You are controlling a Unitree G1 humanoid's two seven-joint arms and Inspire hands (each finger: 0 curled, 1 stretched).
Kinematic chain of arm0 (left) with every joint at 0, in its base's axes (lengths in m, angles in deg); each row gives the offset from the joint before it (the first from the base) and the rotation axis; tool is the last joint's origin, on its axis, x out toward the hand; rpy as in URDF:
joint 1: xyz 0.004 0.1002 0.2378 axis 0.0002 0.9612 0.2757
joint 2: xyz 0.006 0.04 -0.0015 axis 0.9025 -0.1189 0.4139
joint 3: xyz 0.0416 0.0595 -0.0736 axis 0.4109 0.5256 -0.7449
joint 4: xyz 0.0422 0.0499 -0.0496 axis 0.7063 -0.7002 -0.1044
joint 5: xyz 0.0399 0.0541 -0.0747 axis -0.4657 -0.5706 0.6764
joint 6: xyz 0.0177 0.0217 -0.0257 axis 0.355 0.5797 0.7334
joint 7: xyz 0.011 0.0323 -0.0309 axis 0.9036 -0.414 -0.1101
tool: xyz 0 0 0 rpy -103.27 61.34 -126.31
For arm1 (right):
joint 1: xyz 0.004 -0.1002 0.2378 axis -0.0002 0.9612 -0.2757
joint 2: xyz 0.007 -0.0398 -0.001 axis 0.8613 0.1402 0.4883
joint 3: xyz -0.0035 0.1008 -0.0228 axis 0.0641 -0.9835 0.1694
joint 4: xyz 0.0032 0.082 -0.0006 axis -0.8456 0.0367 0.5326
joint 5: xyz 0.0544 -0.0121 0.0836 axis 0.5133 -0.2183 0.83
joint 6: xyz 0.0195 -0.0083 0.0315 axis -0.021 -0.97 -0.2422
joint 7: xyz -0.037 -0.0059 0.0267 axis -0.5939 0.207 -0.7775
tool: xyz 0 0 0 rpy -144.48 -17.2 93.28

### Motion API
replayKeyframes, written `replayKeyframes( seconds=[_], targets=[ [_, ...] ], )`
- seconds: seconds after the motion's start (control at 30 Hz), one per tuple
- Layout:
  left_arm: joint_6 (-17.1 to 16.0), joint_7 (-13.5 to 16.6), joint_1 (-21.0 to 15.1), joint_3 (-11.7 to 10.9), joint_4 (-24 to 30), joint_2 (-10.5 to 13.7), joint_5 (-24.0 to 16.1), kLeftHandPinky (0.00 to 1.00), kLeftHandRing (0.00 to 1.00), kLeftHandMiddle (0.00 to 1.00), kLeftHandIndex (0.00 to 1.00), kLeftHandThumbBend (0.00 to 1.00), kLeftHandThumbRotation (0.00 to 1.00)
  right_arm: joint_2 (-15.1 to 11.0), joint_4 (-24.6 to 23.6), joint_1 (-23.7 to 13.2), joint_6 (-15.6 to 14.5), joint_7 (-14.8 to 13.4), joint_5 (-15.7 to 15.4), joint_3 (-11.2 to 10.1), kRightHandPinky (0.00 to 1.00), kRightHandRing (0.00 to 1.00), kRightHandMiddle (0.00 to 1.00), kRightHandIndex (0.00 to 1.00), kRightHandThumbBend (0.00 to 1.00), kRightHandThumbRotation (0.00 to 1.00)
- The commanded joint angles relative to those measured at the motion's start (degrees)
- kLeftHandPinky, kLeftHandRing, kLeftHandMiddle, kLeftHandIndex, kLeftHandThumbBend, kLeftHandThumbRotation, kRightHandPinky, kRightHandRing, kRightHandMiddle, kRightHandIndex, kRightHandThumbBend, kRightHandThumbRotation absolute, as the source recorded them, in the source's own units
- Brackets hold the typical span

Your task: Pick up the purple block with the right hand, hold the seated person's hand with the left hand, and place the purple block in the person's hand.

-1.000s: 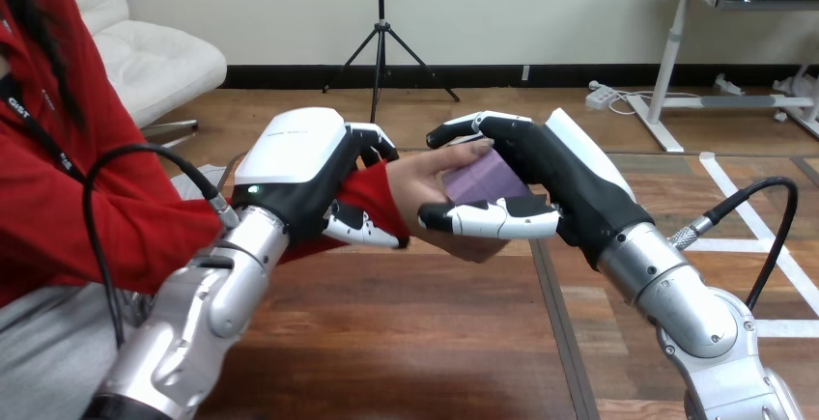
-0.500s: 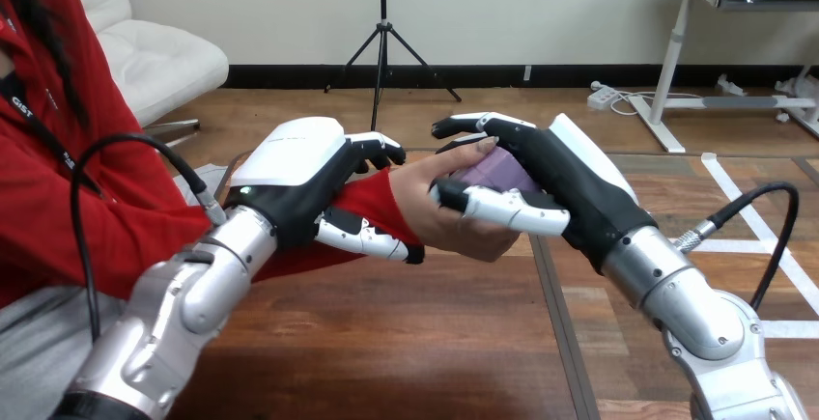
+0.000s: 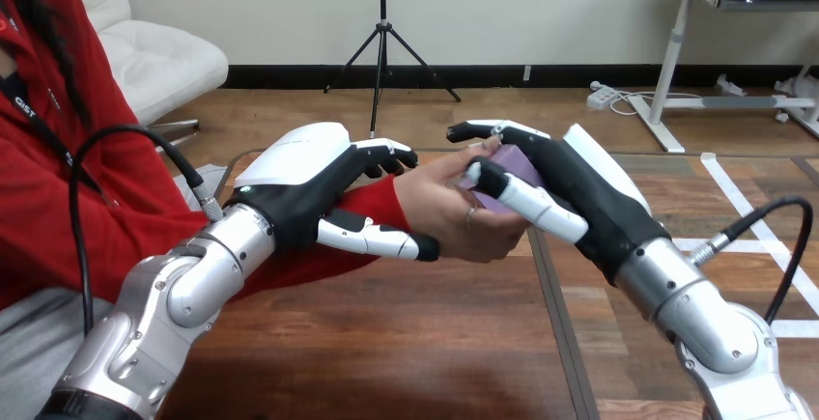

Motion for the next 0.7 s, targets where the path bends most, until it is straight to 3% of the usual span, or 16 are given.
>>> replayKeyframes(
  seconds=[0.0,0.4,0.67],
  targets=[
    [-0.5,-0.7,-0.5,-1.7,3.5,0.5,1.6,0.78,0.8,0.8,0.81,1.0,0.8,-0.3,-0.7,-0.5,1.6,-0.7,1.5,-1.9,0.59,0.72,0.77,0.82,1.0,1.0],
    [-1.1,-0.1,1.8,-1.9,4.4,1.0,1.9,0.77,0.79,0.8,0.81,1.0,0.89,0.0,-0.7,1.2,2.4,-1.3,2.6,-2.9,0.59,0.72,0.78,0.83,1.0,1.0],
    [-2.3,2.3,3.5,-1.9,3.8,0.9,0.8,0.77,0.8,0.81,0.81,1.0,0.93,0.3,-0.6,2.4,3.4,-2.4,3.0,-3.5,0.58,0.71,0.77,0.82,1.0,1.0]
  ],
)
